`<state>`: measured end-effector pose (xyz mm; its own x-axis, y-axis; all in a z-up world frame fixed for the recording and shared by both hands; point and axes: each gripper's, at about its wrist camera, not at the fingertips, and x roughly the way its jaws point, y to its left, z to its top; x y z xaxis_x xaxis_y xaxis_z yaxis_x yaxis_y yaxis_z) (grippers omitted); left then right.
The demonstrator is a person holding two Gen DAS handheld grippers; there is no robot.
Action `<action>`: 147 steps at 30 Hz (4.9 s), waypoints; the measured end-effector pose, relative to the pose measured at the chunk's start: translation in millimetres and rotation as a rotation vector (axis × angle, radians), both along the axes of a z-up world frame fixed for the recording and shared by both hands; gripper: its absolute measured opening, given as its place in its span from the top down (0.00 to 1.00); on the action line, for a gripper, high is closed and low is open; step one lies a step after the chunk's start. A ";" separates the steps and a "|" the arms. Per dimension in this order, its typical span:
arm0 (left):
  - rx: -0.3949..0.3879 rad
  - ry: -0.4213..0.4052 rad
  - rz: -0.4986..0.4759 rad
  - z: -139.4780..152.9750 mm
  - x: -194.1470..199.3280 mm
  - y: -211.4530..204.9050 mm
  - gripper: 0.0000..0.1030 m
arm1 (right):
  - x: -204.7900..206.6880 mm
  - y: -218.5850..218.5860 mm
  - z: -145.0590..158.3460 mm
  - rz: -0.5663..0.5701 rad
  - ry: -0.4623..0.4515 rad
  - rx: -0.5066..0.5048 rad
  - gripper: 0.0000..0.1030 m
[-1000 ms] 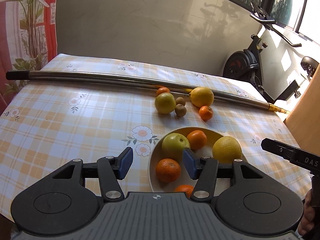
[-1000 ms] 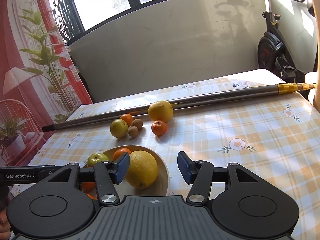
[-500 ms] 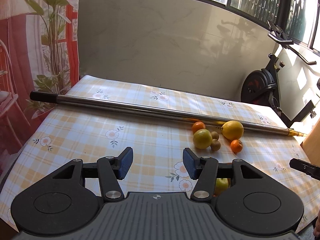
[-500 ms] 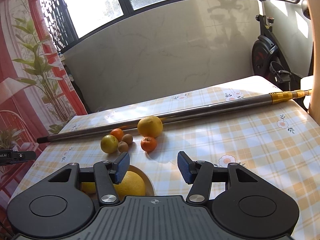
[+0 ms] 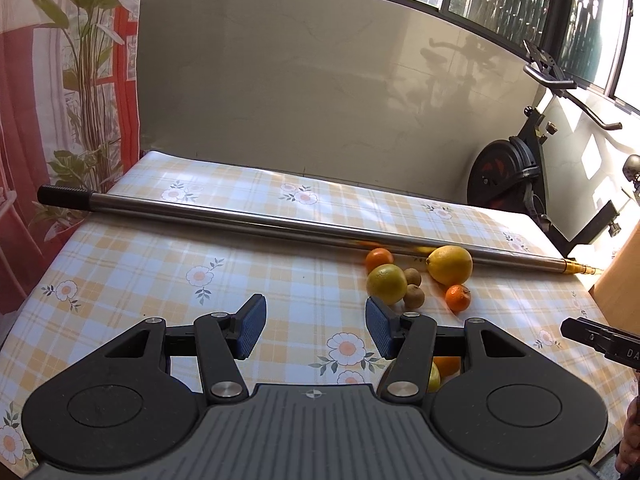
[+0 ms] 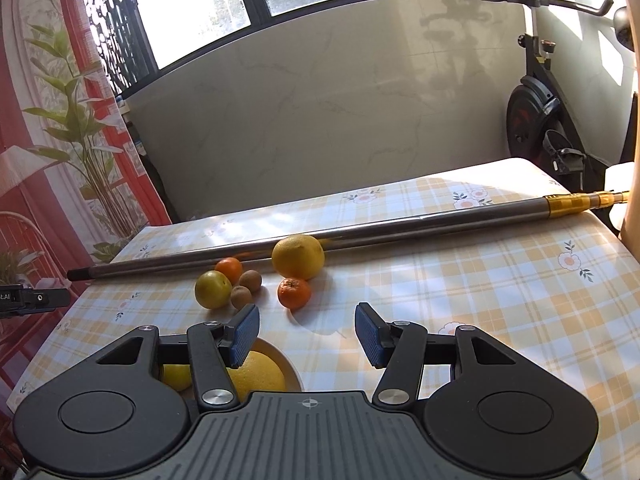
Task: Organize fruits
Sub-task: 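Move both tools back toward the fruit pile, then grasp a tangerine with the right gripper and lift it, then grasp a brown kiwi with the left gripper while the right gripper holds the tangerine, then carry the kiwi and the tangerine over the white plate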
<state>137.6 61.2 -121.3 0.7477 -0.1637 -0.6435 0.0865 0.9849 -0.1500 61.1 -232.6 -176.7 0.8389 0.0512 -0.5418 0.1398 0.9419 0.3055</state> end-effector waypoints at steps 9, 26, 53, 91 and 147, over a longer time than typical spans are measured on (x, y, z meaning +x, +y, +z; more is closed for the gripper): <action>0.003 -0.003 -0.024 1.2 8.5 -7.8 0.44 | 15.0 -2.9 -1.2 0.012 0.000 -0.034 0.51; -0.001 0.031 -0.089 -11.5 53.2 -34.9 0.44 | 66.2 -14.5 -13.8 0.086 0.000 -0.082 0.51; -0.036 0.148 -0.160 -54.8 112.6 -70.4 0.51 | 160.0 6.2 -69.6 0.281 0.140 -0.051 0.69; 0.151 0.251 -0.266 -102.3 140.5 -153.6 0.67 | 116.0 -17.7 -64.7 0.223 0.109 -0.013 0.70; -0.030 0.054 -0.190 -24.6 -52.0 -72.4 0.74 | -16.3 49.4 3.1 0.239 0.041 -0.001 0.70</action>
